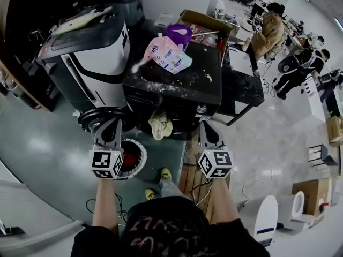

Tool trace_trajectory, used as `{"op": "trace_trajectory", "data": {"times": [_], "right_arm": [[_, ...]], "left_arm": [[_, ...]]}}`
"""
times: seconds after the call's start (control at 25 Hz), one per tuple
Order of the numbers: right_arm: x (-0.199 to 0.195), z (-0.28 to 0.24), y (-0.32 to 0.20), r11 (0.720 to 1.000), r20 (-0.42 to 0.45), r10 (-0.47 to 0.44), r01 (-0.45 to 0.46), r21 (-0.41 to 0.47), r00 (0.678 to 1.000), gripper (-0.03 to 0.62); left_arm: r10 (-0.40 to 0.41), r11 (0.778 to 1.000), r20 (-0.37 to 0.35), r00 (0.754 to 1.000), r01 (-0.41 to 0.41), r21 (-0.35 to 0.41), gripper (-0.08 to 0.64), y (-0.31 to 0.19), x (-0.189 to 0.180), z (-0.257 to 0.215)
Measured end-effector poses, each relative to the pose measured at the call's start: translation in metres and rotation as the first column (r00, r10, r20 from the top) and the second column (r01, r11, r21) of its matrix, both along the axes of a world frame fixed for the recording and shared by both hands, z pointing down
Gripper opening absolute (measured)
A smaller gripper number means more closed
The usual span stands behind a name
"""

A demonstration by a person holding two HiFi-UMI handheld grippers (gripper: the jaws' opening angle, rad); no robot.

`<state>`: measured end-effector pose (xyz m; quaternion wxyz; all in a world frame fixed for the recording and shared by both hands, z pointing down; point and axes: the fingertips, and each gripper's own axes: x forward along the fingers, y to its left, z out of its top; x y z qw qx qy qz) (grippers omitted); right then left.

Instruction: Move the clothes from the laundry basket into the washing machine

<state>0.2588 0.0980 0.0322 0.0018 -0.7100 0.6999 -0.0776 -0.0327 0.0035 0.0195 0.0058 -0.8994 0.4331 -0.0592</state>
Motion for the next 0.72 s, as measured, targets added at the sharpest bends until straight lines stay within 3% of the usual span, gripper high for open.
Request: {"op": "trace_trajectory", "data": {"times": [0.72], "right_arm": [[0.013,-0.02,0.01,0.998,-0.003,0.049,-0.049,0.031,0.999,0.003]], "left_arm": [[0.003,0.999,0.009,1.0,-0.003,0.043,0.011,0.008,0.002,-0.02]]}}
